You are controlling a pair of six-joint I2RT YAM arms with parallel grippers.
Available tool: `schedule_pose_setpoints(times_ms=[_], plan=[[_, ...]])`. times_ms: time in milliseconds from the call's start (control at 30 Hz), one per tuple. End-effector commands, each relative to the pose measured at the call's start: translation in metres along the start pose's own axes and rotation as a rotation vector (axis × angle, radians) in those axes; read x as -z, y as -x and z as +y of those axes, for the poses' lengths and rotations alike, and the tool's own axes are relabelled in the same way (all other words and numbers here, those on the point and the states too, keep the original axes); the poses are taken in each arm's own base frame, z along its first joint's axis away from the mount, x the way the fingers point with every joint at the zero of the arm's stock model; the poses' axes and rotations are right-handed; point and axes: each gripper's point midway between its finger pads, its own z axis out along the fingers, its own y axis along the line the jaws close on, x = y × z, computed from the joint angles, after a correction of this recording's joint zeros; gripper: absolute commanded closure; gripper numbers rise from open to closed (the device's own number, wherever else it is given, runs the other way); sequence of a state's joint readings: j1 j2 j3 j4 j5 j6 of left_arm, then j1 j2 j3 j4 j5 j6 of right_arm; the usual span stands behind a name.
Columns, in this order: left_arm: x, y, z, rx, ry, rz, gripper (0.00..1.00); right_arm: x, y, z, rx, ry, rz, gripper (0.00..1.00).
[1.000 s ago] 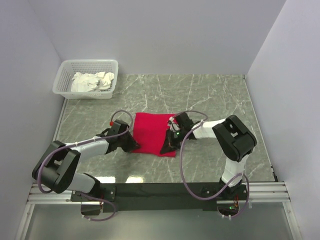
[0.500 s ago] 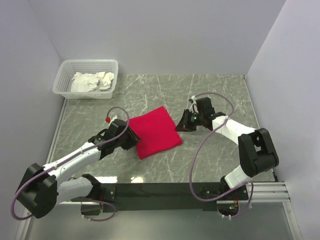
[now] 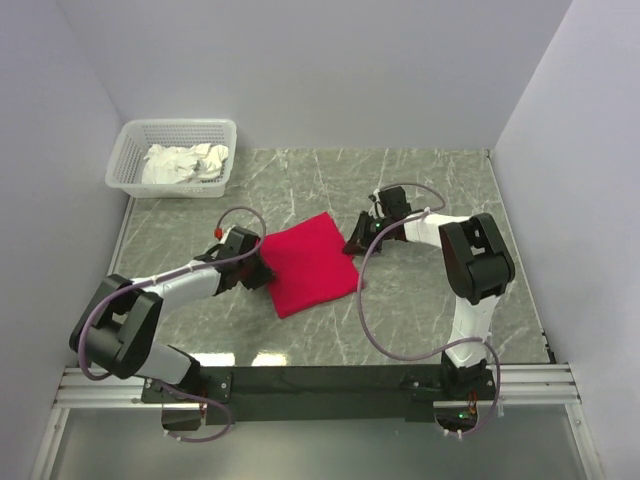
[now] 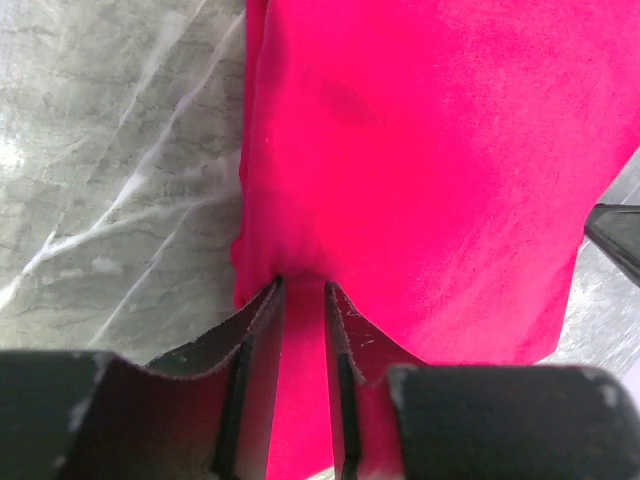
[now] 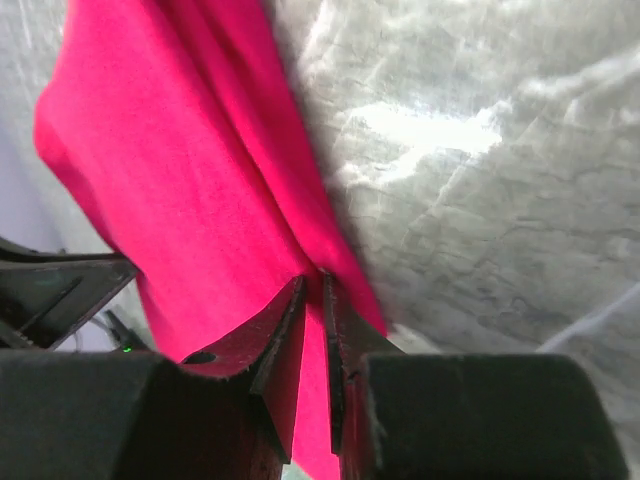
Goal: Fold and stack the t-shirts
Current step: Neatly place the folded tshirt to the corner
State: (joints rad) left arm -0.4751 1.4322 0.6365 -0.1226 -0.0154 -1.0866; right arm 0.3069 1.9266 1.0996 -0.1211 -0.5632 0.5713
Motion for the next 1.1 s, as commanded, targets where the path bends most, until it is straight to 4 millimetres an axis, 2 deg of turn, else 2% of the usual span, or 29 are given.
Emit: schedule_pose_setpoints(times_ms=[0, 100, 133, 167, 233, 267, 333, 367, 400, 433, 467, 567, 600, 633, 700, 767, 833, 1000, 1067], plan=[[0.004, 0.003, 0.005, -0.019, 0.016, -0.002, 0.7, 0.007, 0.014, -0.001, 0.022, -0.021, -0.039, 0.79], [0.019, 0.011, -0.002, -0.032, 0.009, -0.032, 0.66, 0.026, 0.016, 0.001, 0.082, -0.062, -0.078, 0.79], [0.026, 0.011, 0.003, -0.043, 0.035, -0.031, 0.64, 0.039, 0.021, 0.009, 0.133, -0.064, -0.108, 0.79], [0.038, 0.023, -0.006, -0.049, 0.011, -0.079, 0.61, 0.046, 0.021, 0.005, 0.142, -0.101, -0.113, 0.78], [0.053, 0.034, -0.009, -0.072, 0.011, -0.121, 0.57, 0.06, 0.023, 0.01, 0.201, -0.119, -0.133, 0.75], [0.068, 0.045, -0.014, -0.069, 0.006, -0.151, 0.46, 0.064, 0.019, 0.01, 0.211, -0.134, -0.119, 0.7], [0.082, 0.061, -0.014, -0.098, 0.015, -0.207, 0.36, 0.069, 0.022, 0.013, 0.262, -0.159, -0.127, 0.63], [0.096, 0.074, -0.016, -0.093, 0.014, -0.244, 0.29, 0.069, 0.017, 0.014, 0.28, -0.169, -0.114, 0.56], [0.103, 0.085, -0.017, -0.1, 0.018, -0.281, 0.27, 0.07, 0.019, 0.015, 0.299, -0.188, -0.12, 0.52], [0.112, 0.093, -0.016, -0.132, 0.019, -0.313, 0.23, 0.068, 0.017, 0.013, 0.314, -0.204, -0.103, 0.45], [0.122, 0.106, -0.018, -0.134, 0.023, -0.351, 0.21, 0.064, 0.013, 0.016, 0.333, -0.208, -0.087, 0.43], [0.141, 0.13, -0.017, -0.197, 0.05, -0.445, 0.19, 0.055, 0.013, 0.014, 0.372, -0.254, -0.061, 0.36], [0.144, 0.134, -0.016, -0.217, 0.063, -0.457, 0.19, 0.051, 0.014, 0.02, 0.393, -0.257, -0.059, 0.35], [0.149, 0.139, -0.015, -0.253, 0.081, -0.48, 0.18, 0.045, 0.011, 0.015, 0.398, -0.284, -0.036, 0.35], [0.153, 0.142, -0.011, -0.274, 0.097, -0.505, 0.15, 0.038, 0.011, 0.022, 0.426, -0.298, -0.027, 0.35], [0.156, 0.144, -0.004, -0.293, 0.108, -0.537, 0.12, 0.031, 0.012, 0.016, 0.431, -0.342, -0.022, 0.35], [0.162, 0.146, -0.004, -0.302, 0.088, -0.575, 0.12, 0.023, 0.013, 0.016, 0.438, -0.356, -0.012, 0.35], [0.163, 0.148, 0.014, -0.315, 0.137, -0.623, 0.12, 0.008, 0.016, 0.005, 0.455, -0.422, 0.022, 0.37], [0.163, 0.148, 0.018, -0.318, 0.149, -0.627, 0.12, 0.003, 0.01, 0.006, 0.472, -0.429, 0.045, 0.39]])
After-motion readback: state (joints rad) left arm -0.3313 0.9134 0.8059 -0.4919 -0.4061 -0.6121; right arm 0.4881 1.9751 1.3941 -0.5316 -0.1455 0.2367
